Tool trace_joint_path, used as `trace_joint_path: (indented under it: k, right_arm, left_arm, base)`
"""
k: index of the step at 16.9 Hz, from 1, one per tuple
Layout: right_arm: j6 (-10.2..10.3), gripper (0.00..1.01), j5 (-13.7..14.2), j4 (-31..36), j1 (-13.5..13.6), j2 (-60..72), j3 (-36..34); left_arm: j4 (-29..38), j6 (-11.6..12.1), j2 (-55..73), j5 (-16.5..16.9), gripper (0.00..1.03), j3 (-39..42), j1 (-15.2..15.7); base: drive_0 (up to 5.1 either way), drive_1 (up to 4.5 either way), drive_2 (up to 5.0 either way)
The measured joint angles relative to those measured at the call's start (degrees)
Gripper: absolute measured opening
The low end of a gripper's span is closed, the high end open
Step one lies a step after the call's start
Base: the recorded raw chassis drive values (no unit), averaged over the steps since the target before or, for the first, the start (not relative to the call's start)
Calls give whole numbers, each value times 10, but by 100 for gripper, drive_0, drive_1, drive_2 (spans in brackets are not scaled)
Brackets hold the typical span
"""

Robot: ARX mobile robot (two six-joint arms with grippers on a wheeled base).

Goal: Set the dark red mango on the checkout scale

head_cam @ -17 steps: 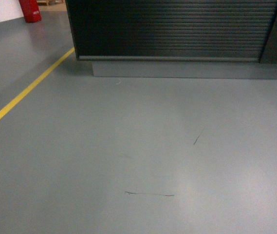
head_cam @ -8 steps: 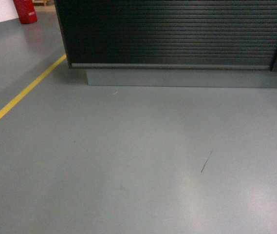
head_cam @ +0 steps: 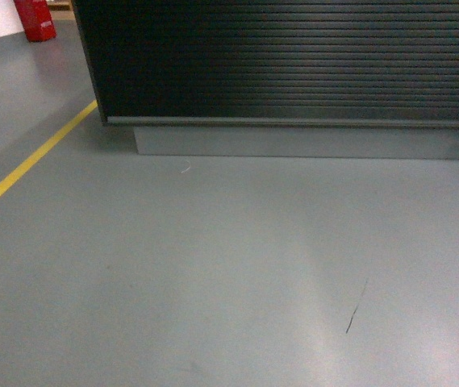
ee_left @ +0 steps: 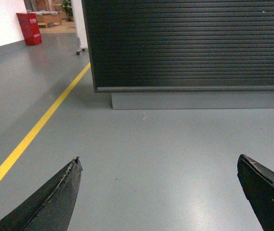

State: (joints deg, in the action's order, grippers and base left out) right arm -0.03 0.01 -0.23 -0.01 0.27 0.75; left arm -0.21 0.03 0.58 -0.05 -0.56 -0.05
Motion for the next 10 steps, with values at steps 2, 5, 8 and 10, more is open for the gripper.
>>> trace_joint_path:
  k: [2,5,8,10]
  right_arm:
    - [0,98,0,0,0,0,0]
    - [0,98,0,0,0,0,0]
    - [0,98,0,0,0,0,0]
    - [0,98,0,0,0,0,0]
  left_arm:
    - [0,0,0,0,98,0,0]
    - [0,0,0,0,98,0,0]
    - [0,0,0,1,98,0,0]
    - [1,0,0,0,98,0,0]
  base:
    - [8,432,-416]
    - [3,426,-420]
    - [8,427,-410]
    - [5,420,-410]
